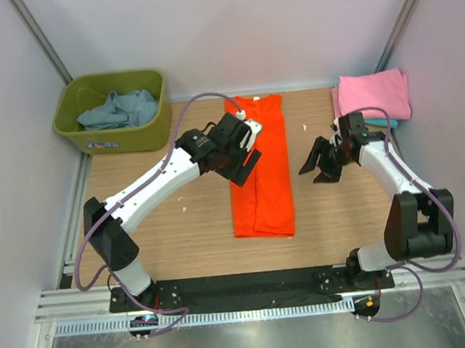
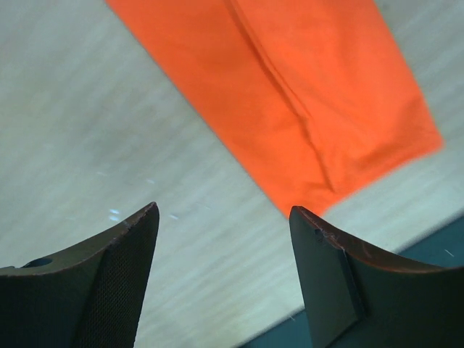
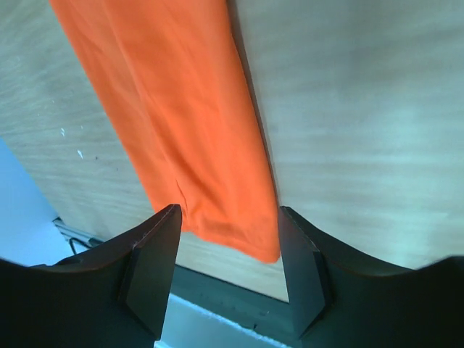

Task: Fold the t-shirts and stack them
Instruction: Fold the tshirt

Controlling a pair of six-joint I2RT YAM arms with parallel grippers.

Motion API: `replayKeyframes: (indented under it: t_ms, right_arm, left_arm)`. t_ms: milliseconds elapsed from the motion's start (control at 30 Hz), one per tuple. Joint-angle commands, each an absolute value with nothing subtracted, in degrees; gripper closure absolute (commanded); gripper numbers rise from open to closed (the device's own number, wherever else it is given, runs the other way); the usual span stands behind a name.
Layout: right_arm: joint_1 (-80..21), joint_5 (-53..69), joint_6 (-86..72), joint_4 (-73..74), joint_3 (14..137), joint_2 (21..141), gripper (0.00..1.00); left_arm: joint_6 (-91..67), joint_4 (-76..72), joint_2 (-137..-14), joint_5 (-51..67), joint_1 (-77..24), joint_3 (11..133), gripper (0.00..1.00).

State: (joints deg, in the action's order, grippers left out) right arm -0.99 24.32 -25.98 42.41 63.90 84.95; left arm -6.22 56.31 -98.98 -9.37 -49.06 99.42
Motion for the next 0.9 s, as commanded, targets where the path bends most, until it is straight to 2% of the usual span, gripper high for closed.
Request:
replayKeyframes:
  t_ms: [0, 233, 400, 633, 867]
  right_arm:
    - [-2.80, 29.00, -35.16, 40.44, 56.11, 75.16, 0.38]
    - [-4.39, 33.13, -40.77, 34.55, 38.16, 70.23, 0.39]
    - [-6.41, 33.22, -42.71, 31.21, 30.07, 68.82, 0.39]
    - [-7.73, 34.19, -44.56, 24.71, 32.43, 75.83, 0.41]
    - [-9.32, 33.49, -44.48, 23.20, 33.75, 79.71, 0.40]
  left_arm:
    - [-16.86, 56.52, -93.26, 6.31, -49.75, 93.10, 0.27]
    - [-30.57, 50.72, -92.99, 21.69, -46.85, 76.94, 0.28]
    - [-39.96, 43.70, -92.11, 26.01, -44.22, 65.94, 0.29]
    - [-50.61, 29.64, -91.84, 27.51, -41.75, 52.22, 0.33]
    - [-51.59, 23.74, -92.72, 26.02, -38.94, 51.86, 0.35]
